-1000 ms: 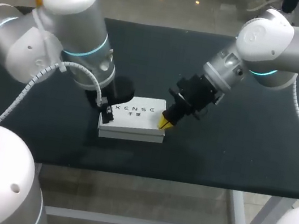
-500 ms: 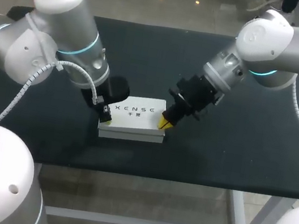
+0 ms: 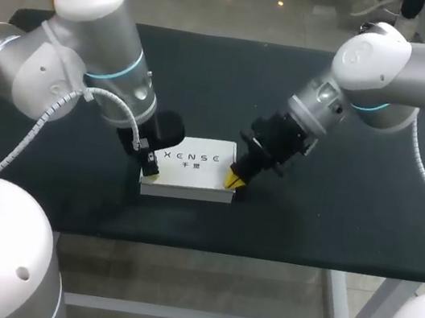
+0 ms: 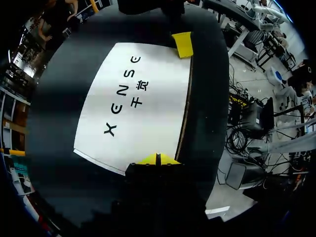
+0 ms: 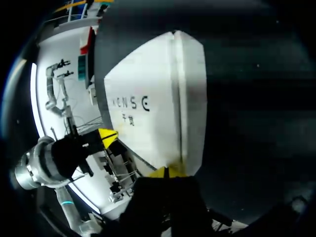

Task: Assemble the packaging by folding the flat box into shape, placing the metal phone stand inside, and closing the box properly

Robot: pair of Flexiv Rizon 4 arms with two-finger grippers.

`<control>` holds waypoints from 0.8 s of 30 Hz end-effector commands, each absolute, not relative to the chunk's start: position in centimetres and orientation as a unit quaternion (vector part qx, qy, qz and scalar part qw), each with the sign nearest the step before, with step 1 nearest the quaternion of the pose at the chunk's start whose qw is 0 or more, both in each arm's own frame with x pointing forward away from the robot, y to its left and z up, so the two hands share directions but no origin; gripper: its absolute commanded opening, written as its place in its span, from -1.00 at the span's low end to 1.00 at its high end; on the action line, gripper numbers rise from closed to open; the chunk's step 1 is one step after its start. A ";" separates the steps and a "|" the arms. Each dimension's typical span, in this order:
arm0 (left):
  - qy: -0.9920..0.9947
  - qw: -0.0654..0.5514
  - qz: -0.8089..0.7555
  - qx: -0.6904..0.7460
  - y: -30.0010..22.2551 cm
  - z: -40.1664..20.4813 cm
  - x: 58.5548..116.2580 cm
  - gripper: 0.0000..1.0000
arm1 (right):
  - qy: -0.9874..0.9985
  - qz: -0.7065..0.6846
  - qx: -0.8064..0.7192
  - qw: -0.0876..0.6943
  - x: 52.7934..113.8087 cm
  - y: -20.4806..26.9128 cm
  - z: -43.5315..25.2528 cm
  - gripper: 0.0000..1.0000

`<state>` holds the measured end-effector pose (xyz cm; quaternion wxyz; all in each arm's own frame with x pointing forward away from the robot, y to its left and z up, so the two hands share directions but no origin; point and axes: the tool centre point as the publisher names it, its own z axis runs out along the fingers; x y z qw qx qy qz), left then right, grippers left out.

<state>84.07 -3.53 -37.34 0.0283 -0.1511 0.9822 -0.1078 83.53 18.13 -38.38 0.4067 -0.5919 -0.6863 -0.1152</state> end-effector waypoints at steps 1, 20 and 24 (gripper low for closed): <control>0.982 0.027 -0.105 -0.152 -3.6 -38.0 84.2 -1.00 | -0.683 -0.108 -0.586 0.422 84.2 17.8 -40.3 -1.00; 0.982 0.057 -0.110 -0.142 -3.8 -35.5 83.9 -1.00 | -0.699 -0.141 -0.572 0.405 83.5 17.9 -37.2 -1.00; 0.983 0.046 -0.111 -0.138 -3.9 -36.3 84.5 -1.00 | -0.693 -0.131 -0.576 0.413 84.0 18.1 -38.4 -1.00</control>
